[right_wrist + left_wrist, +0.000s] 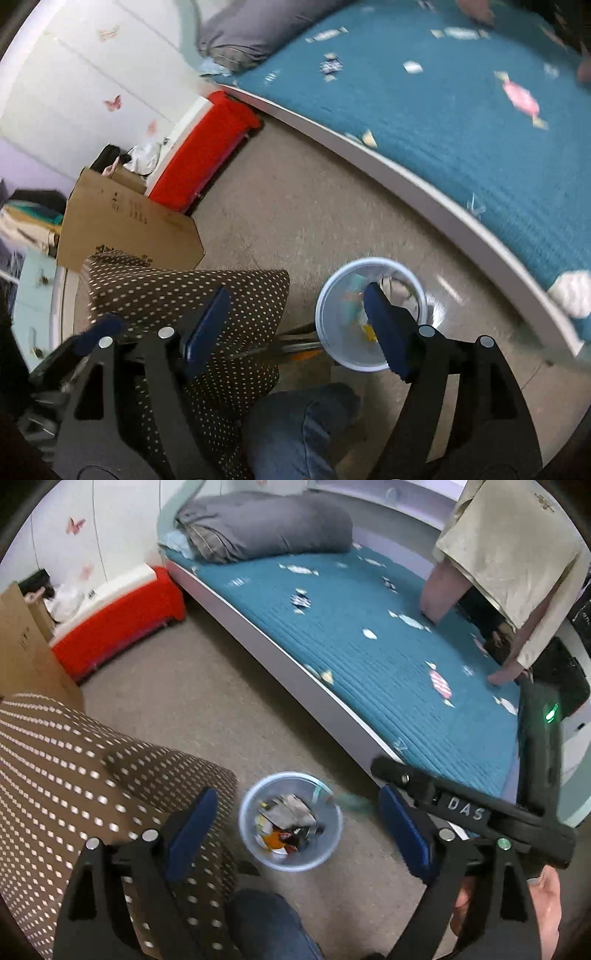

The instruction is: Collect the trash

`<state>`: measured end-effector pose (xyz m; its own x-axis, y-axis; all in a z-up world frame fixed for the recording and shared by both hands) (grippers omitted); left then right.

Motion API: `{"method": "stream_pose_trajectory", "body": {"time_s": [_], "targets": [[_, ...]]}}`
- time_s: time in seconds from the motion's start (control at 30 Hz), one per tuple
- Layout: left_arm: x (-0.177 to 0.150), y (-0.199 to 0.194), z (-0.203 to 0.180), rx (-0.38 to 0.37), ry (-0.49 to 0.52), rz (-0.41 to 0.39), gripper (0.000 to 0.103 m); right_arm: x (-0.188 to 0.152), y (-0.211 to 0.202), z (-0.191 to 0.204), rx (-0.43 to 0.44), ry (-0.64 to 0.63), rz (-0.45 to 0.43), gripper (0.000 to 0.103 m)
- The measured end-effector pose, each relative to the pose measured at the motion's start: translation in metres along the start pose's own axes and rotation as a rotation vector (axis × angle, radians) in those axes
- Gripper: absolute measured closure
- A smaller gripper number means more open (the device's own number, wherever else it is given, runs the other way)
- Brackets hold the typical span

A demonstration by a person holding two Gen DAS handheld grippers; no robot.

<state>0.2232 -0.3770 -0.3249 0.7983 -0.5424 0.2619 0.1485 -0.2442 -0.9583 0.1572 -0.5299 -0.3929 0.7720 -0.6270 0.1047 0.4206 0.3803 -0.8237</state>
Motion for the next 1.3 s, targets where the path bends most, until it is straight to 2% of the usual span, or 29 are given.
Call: {"method": "stream_pose_trajectory", "body": {"time_s": [0.07,0.13,0.3,0.4,0.53,0.7,0.97,1.1,1.3], "targets": [[-0.002,-0.008,0.005,-0.002,0.004,-0.020,0.012,-0.005,-0.004,-0.003,-0.005,0.016,-0.015,0.011],[-0.003,-0.016,0.011,0.009,-0.005,-0.046,0.010,-0.008,-0.012,-0.003,-0.019,0.016,-0.033,0.007],[-0.017,-0.048,0.025,0.002,-0.039,-0.119,0.009,-0.019,-0.043,0.008,-0.067,0.006,-0.092,0.006],[-0.030,-0.073,0.032,0.031,-0.045,-0.167,0.009,-0.027,-0.063,0.023,-0.073,-0.019,-0.126,0.006],[-0.053,-0.112,0.045,0.050,-0.064,-0.239,0.009,-0.040,-0.096,0.057,-0.077,-0.063,-0.190,0.006],[-0.083,-0.170,0.062,0.101,-0.081,-0.357,0.006,-0.065,-0.133,0.118,-0.076,-0.171,-0.267,0.006],[-0.133,-0.260,0.093,0.269,-0.142,-0.567,0.006,-0.113,-0.177,0.208,-0.076,-0.355,-0.348,0.006],[-0.158,-0.291,0.107,0.359,-0.175,-0.599,0.006,-0.143,-0.195,0.252,-0.097,-0.453,-0.400,0.006],[-0.196,-0.341,0.132,0.413,-0.265,-0.682,0.006,-0.186,-0.220,0.304,-0.109,-0.569,-0.488,0.006]]}}
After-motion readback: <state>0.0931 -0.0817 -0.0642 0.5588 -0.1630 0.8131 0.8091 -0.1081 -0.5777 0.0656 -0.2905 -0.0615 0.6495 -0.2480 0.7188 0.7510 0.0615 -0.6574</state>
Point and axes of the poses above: each gripper's, at about its wrist camera, not at the fingertips, and y roughly the way its jaws point, z to its left, x to its top, the point moved 4 cm from there along y, roughly the way its jaws point, and after that the axes turned 13 degrees about z, right-handed, at the moved point
